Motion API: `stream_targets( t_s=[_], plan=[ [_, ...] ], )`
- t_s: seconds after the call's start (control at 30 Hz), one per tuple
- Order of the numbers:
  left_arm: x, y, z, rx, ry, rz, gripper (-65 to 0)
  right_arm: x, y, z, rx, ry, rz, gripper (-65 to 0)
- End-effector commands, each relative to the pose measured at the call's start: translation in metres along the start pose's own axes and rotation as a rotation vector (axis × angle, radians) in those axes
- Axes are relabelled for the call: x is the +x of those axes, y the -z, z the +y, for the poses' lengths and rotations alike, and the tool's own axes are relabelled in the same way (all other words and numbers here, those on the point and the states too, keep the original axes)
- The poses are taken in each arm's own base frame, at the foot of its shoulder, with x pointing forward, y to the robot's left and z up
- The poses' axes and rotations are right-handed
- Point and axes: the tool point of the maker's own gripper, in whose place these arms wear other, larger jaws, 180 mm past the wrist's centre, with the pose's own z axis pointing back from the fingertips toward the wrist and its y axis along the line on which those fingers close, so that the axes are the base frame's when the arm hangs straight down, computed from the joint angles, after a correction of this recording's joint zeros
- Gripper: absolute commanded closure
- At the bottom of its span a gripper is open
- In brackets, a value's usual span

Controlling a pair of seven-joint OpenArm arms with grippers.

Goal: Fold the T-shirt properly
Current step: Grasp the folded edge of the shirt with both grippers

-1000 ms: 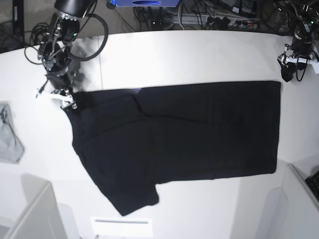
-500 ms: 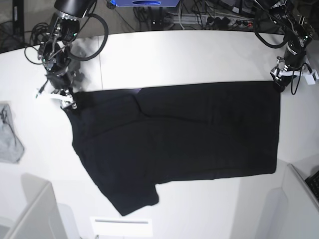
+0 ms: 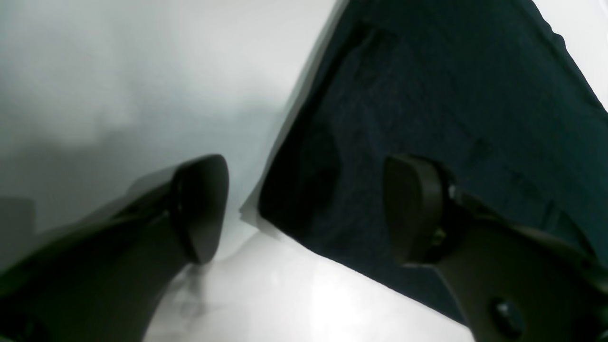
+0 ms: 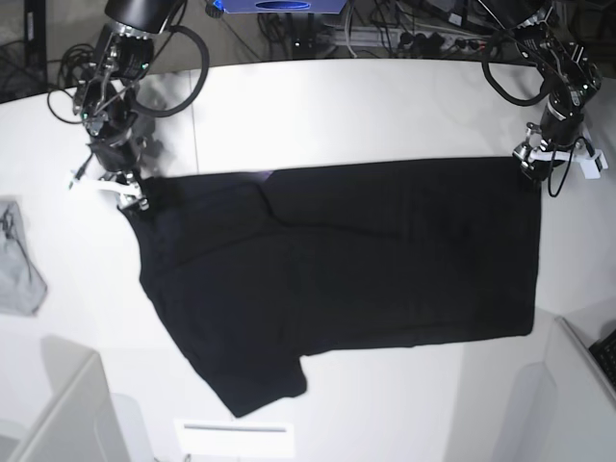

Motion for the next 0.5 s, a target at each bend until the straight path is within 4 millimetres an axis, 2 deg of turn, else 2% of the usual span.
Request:
stream_targets(
  t_s=[0.0,0.13,0.23,0.37,0.47],
  plan=[
    [0.0108,-0.0017,-0.0015,-0.006,0.013,-0.026,-41.6,-0.0055,-0.0012,-0.0075,-0.031,-0.001,0.029,-41.0],
    [0.0108,-0.0017,-0.0015,-0.006,0.013,-0.026,-23.0,-0.0055,-0.0012,-0.0075,-0.031,-0.001,0.029,-41.0],
    [0.0102,-0.0017,-0.0015,-0.006,0.013,-0.023,-12.3,-0.0049,-0.0013,-0.0077,-0.032,-0.002,0.029,-38.6],
    [0.0111,-0.0018,-0.001,-0.005,0.016,-0.022,-1.0,-0.0049,-0.0012,-0.0075,-0.031,-0.003,0.029,-23.7],
    [0.0104,-0.0021,-0.0006,-0.004,0.016,-0.019,0.0,-0.0044,-0.0013,-0.0071,-0.028,-0.005,0.028,-10.1]
  ],
)
